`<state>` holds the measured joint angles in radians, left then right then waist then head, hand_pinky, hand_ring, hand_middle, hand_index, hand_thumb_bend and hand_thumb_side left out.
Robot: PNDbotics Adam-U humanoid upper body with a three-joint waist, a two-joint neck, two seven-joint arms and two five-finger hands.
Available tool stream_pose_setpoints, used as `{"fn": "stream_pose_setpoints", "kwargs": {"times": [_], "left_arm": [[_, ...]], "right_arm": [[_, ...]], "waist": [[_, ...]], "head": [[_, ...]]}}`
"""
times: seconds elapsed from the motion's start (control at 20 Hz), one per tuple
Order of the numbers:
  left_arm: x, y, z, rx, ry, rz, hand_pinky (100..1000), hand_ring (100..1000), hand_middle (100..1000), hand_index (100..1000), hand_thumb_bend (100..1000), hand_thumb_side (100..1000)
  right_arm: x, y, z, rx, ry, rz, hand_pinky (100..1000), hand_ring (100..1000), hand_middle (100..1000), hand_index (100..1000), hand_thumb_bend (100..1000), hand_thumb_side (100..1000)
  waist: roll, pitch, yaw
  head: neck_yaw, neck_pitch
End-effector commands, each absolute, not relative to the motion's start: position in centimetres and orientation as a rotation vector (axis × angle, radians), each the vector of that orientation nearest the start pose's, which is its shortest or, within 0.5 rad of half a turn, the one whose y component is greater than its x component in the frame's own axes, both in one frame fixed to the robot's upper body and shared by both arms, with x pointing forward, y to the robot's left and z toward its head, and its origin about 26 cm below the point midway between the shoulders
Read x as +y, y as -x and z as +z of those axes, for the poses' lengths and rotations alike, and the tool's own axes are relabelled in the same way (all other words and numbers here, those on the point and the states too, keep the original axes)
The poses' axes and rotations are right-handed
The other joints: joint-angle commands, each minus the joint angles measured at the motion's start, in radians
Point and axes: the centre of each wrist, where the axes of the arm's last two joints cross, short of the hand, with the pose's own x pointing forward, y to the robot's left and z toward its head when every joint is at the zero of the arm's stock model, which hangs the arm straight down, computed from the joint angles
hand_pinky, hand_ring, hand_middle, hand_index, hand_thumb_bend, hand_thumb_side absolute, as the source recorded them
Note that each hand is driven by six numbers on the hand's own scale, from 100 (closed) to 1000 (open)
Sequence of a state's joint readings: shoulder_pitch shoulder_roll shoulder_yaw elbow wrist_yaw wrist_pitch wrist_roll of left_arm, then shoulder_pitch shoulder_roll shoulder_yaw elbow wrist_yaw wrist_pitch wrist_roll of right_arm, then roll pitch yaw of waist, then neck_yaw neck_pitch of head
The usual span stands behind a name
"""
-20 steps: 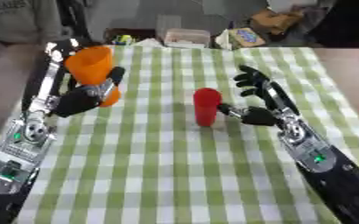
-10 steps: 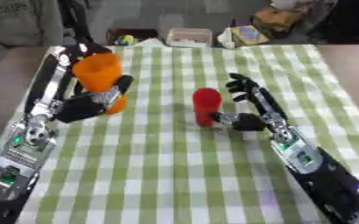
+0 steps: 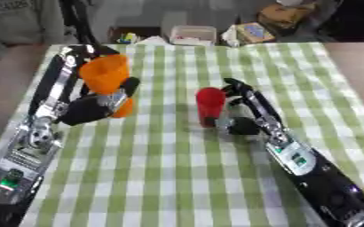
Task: Pour the contents of one cup into another cup.
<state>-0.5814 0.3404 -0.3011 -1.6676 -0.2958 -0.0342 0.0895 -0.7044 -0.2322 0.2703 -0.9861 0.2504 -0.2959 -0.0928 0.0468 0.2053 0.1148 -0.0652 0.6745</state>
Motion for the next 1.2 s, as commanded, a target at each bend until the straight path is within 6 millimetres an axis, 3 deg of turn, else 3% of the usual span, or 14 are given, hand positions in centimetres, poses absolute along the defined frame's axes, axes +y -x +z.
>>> {"fn": "stream_pose_setpoints", "kwargs": {"times": [0.05,0.6,0.65,0.85,1.05,1.2], "left_arm": [[17.7,-36.1,19.9,-2.273,-0.33,-0.79,100,126,104,677,443,455],[17.3,-36.0,19.8,-2.273,-0.31,-0.794,100,126,104,678,438,452],[17.3,-36.0,19.8,-2.273,-0.31,-0.794,100,125,103,677,436,440],[17.3,-36.0,19.8,-2.272,-0.307,-0.796,100,125,103,678,433,451],[17.2,-35.9,19.8,-2.273,-0.302,-0.797,100,125,103,677,432,451],[17.2,-35.9,19.8,-2.272,-0.299,-0.797,100,125,103,677,431,451]], "right_arm": [[-19.3,-44.2,7.7,-1.968,0.247,0.762,700,787,752,935,663,317],[-18.1,-44.7,7.6,-1.967,0.235,0.784,697,776,737,911,659,312],[-18.0,-44.7,7.5,-1.964,0.234,0.783,695,774,734,908,689,285],[-17.5,-44.7,7.1,-1.958,0.227,0.784,690,762,717,895,656,307],[-17.1,-44.8,6.9,-1.958,0.224,0.783,674,728,671,868,645,286],[-16.7,-44.8,6.9,-1.964,0.227,0.773,642,651,567,800,613,250]], "waist": [[-0.001,-0.012,0.005],[-0.002,-0.01,0.014],[-0.002,-0.01,0.014],[-0.003,-0.009,0.014],[-0.002,-0.009,0.015],[-0.002,-0.01,0.015]], "head": [[-0.005,-0.012],[-0.009,-0.011],[-0.009,-0.011],[-0.01,-0.01],[-0.011,-0.01],[-0.012,-0.01]]}}
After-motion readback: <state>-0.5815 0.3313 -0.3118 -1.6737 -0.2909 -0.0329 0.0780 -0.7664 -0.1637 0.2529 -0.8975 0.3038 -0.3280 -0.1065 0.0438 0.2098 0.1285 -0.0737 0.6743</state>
